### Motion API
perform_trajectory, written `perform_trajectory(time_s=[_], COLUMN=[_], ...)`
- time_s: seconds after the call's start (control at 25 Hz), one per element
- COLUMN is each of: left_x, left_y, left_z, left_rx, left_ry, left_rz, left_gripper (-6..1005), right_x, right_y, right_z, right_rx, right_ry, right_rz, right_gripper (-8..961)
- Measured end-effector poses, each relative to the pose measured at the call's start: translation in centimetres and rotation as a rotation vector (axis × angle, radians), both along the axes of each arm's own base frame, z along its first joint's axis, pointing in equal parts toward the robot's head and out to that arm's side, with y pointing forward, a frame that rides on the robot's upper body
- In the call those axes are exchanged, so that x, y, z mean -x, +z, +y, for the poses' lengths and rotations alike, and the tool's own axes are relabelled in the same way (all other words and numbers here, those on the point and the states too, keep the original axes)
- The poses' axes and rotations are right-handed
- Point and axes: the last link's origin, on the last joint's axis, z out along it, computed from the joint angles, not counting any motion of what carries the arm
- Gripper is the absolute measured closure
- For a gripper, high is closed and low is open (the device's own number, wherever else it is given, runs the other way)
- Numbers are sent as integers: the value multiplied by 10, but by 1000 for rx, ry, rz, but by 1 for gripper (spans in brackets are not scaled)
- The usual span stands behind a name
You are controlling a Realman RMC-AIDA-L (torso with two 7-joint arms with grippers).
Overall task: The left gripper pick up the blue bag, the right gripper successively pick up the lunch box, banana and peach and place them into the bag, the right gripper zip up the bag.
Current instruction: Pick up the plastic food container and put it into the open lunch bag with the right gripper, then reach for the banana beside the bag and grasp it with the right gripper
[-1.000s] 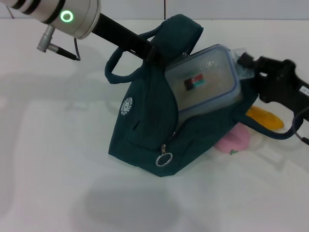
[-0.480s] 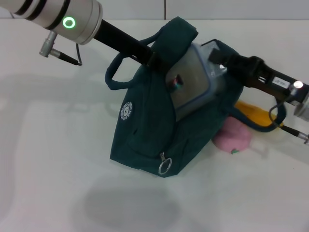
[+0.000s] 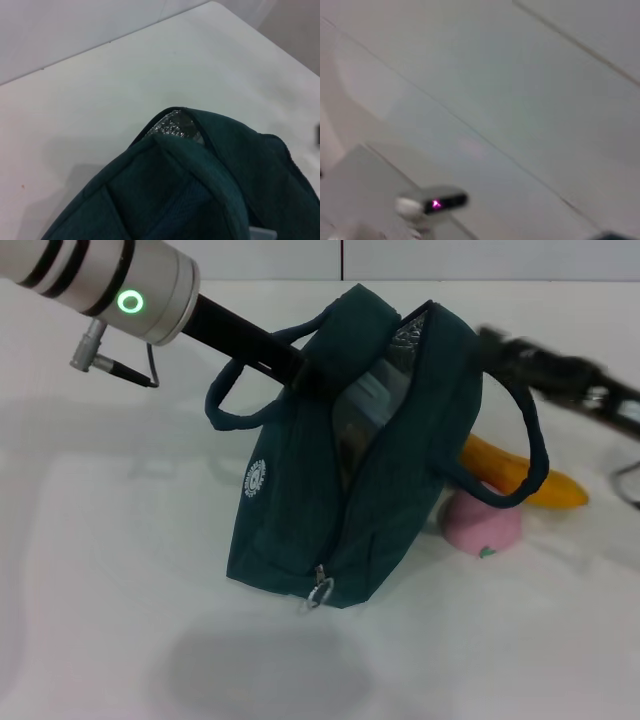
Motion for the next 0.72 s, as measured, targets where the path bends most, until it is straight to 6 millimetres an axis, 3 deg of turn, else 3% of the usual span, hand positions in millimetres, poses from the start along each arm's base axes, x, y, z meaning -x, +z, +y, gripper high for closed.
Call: perform_trajectory(time_s=[0.2,0.32,0.52,0.72], left_x=[3,5,14,12], left_y=[0,0,2,1], left_z=[-1,-1,-4,-3], left_rx=[-1,0,-5,-8], left_ry=[-1,2,22,21], left_rz=[2,3,4,0], left_gripper=[898,898,898,897], right_x=[-19,-27,-21,-10], right_y=[61,87,111,136], right_z=[-19,-27,-39,-43], right_rx=[-166,-182,-114,-117], right_ry=[71,103,209,184], right_rz=[25,-4,-223,-542], right_gripper=[435,323,330,331])
